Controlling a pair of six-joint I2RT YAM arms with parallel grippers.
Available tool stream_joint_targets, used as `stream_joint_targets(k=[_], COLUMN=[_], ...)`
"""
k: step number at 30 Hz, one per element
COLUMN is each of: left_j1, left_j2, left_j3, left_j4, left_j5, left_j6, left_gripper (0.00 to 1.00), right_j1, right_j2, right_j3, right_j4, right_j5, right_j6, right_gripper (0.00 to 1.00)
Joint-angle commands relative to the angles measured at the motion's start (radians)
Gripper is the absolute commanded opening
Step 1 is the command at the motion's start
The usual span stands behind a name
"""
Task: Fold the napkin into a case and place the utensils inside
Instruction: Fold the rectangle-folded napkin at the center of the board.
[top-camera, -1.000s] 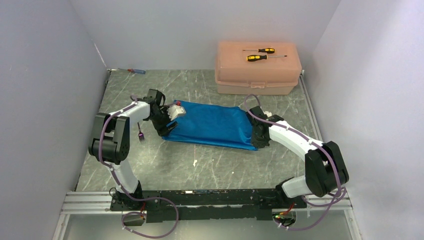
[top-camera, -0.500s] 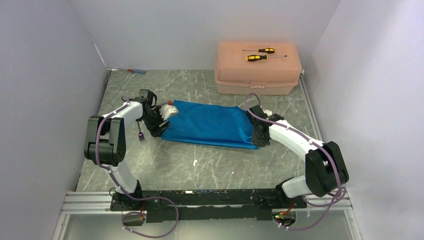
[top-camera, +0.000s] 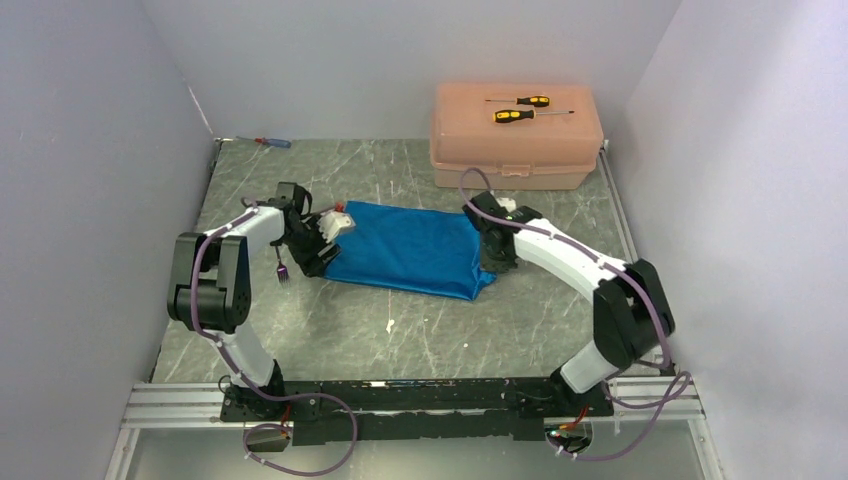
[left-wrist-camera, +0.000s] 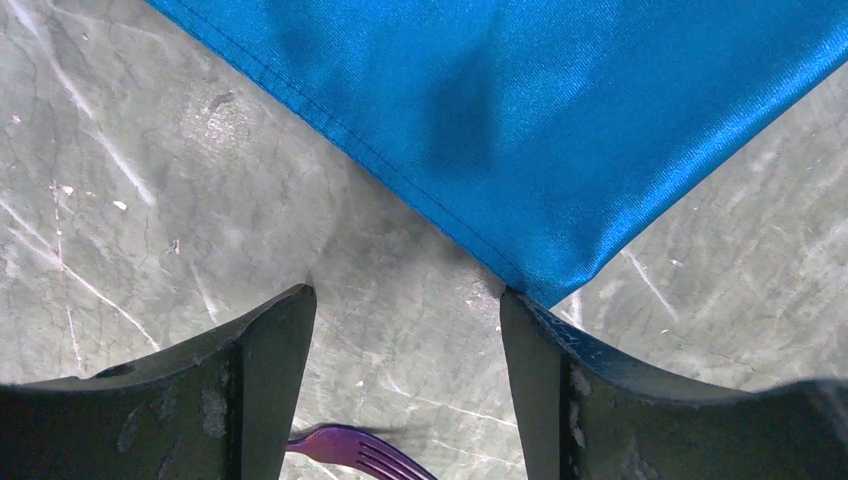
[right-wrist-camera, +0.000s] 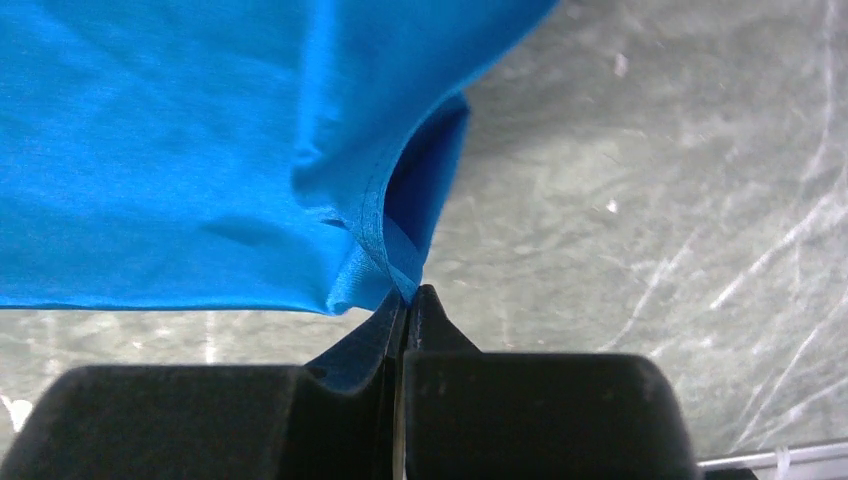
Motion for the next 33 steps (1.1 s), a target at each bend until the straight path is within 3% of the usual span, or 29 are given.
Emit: stream_joint_targets(k=[1, 9, 20, 33], left_j1=[0.041, 0.173, 0.242, 0.264], left_j2=[-0.031, -0.032, -0.043, -0.047], left_j3=[0.008, 0.035, 0.009, 0.017], left_j4=[-0.015, -0.041, -0.006, -0.026], left_j5=[0.078, 0.153, 0.163, 0.169], left_j6=[-0.030, -0.072, -0.105, -0.092], left_gripper=[0.73, 0.73, 0.73, 0.73], right_j1=[0.084, 0.267, 0.373, 0.381], right_j2=[0.111, 0.478, 0.899, 0.975], right_j3=[0.180, 0.644, 1.268, 1.315], right_j4=[-0.007, -0.080, -0.203, 0.027], right_j5=[0.007, -0.026, -0.138, -0.301], right_j6=[-0.009, -0.038, -0.086, -0.107], right_gripper=[0.00, 0.00, 0.00, 0.00])
